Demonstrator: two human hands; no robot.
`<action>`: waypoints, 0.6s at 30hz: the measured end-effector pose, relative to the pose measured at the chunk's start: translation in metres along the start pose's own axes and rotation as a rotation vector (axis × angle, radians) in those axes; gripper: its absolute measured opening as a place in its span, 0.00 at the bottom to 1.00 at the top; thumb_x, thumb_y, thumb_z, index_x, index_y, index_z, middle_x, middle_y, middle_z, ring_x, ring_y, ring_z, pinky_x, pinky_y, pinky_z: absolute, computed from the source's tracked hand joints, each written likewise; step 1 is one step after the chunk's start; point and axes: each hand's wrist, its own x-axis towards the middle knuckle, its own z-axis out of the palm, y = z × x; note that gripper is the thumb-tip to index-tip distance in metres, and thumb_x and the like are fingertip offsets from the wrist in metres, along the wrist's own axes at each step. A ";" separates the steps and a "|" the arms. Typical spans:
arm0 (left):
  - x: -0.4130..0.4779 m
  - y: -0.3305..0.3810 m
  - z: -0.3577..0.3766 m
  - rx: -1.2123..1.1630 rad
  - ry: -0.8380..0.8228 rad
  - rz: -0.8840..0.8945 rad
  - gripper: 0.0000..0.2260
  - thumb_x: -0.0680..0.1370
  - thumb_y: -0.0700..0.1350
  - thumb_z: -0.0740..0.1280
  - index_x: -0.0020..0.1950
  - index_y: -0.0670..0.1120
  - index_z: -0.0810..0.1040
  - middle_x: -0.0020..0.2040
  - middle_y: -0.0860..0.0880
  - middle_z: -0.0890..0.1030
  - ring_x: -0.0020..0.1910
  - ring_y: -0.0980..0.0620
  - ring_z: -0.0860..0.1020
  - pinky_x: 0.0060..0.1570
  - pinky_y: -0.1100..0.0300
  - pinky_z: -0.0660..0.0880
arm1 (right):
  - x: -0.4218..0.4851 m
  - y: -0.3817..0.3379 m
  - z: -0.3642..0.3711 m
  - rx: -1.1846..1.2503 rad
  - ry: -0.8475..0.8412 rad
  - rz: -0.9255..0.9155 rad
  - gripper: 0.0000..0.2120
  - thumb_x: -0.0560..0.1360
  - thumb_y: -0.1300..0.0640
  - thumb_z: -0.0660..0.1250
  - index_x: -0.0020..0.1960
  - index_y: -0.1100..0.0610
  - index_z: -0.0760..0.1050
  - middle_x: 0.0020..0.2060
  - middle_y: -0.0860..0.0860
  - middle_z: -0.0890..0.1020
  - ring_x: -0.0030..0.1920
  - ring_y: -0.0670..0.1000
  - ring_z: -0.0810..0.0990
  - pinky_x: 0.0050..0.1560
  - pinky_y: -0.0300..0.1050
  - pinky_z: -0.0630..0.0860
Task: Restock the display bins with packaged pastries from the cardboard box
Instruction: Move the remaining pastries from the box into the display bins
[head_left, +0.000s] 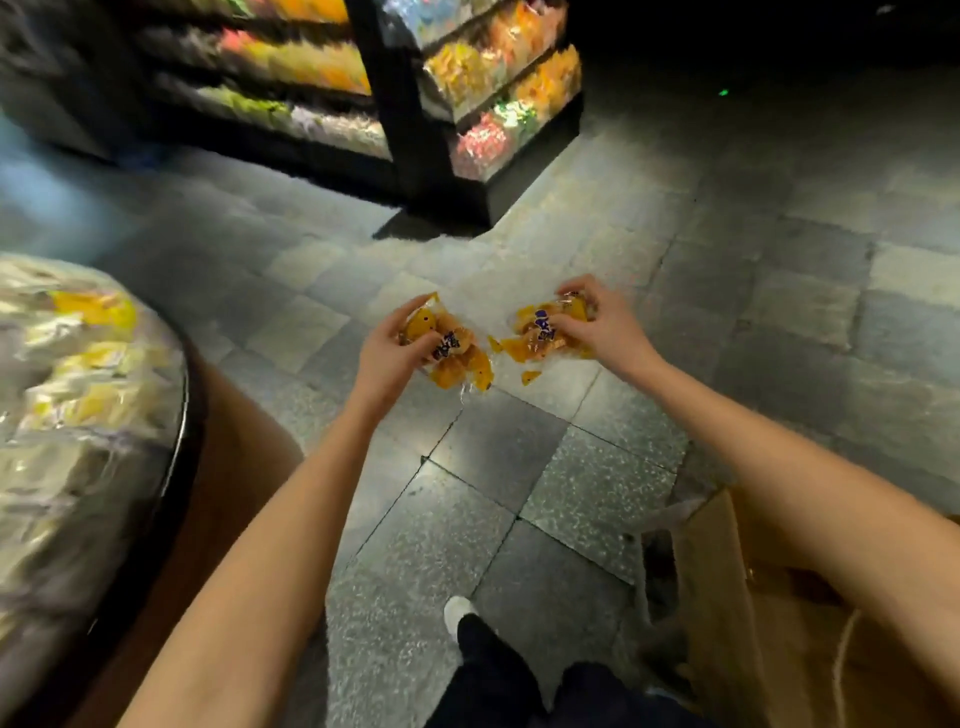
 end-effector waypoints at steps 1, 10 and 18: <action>-0.012 -0.007 -0.018 -0.014 0.047 -0.024 0.23 0.74 0.41 0.72 0.63 0.63 0.76 0.52 0.53 0.83 0.52 0.52 0.82 0.55 0.52 0.80 | 0.003 -0.009 0.018 0.016 -0.050 -0.017 0.14 0.73 0.52 0.72 0.56 0.45 0.74 0.50 0.50 0.80 0.50 0.53 0.80 0.54 0.49 0.78; -0.128 -0.072 -0.172 -0.107 0.406 -0.157 0.22 0.75 0.34 0.71 0.68 0.44 0.76 0.46 0.51 0.81 0.41 0.61 0.80 0.50 0.60 0.80 | -0.006 -0.104 0.188 0.061 -0.394 -0.194 0.14 0.75 0.57 0.71 0.60 0.50 0.77 0.56 0.50 0.80 0.55 0.50 0.79 0.60 0.50 0.76; -0.250 -0.119 -0.323 -0.183 0.715 -0.224 0.16 0.76 0.34 0.70 0.62 0.45 0.79 0.52 0.54 0.81 0.45 0.64 0.81 0.49 0.64 0.79 | -0.063 -0.211 0.367 0.096 -0.653 -0.324 0.13 0.74 0.56 0.72 0.54 0.41 0.77 0.49 0.48 0.81 0.49 0.51 0.82 0.52 0.55 0.81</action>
